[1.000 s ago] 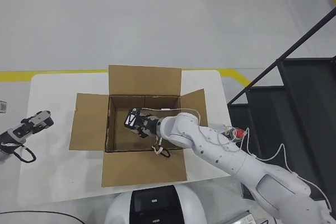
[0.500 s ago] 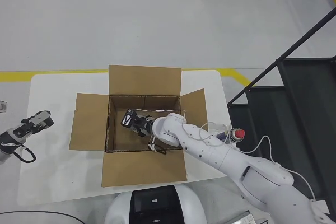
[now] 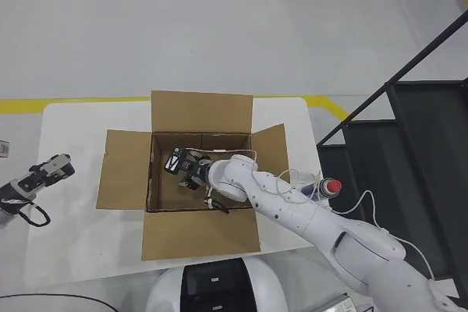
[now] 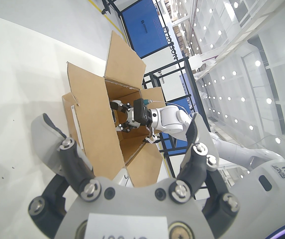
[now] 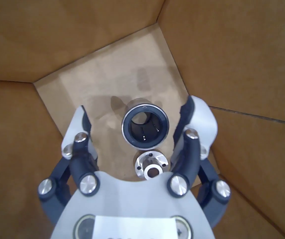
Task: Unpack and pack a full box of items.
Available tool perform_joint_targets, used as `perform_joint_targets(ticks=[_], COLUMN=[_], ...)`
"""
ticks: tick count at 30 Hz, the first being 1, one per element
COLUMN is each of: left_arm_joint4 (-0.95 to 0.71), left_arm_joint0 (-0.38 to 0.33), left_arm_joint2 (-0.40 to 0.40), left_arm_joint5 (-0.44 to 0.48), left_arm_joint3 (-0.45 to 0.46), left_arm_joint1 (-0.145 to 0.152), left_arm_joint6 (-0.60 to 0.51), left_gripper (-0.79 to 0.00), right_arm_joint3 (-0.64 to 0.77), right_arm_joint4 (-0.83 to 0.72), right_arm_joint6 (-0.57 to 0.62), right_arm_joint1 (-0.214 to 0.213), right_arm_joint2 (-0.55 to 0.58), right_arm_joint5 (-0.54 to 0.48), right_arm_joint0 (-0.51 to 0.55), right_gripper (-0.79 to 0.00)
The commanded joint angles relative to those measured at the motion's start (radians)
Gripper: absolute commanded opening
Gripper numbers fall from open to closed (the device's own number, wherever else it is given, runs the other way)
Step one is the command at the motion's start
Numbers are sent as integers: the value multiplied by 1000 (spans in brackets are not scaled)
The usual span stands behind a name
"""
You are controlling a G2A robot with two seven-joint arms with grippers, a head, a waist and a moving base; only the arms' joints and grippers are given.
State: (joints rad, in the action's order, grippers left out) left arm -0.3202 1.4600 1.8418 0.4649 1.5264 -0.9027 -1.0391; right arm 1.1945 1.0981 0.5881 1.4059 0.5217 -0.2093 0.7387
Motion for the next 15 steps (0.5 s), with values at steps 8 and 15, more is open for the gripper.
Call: perform_joint_targets(ticks=[8, 15], left_arm_joint4=[0, 0], left_arm_joint0=[0, 0], left_arm_joint2=[0, 0], left_arm_joint5=[0, 0], left_arm_joint3=[0, 0], left_arm_joint1=[0, 0], left_arm_joint6=[0, 0], left_gripper=[0, 0], right_arm_joint3=[390, 700], right_arm_joint4=[-45, -96], right_arm_joint6=[-4, 179], right_arm_joint1=[-100, -175], right_arm_joint2=[244, 462], right_arm_joint5=[-174, -271], right_arm_joint0=[169, 373], right_gripper=[0, 0])
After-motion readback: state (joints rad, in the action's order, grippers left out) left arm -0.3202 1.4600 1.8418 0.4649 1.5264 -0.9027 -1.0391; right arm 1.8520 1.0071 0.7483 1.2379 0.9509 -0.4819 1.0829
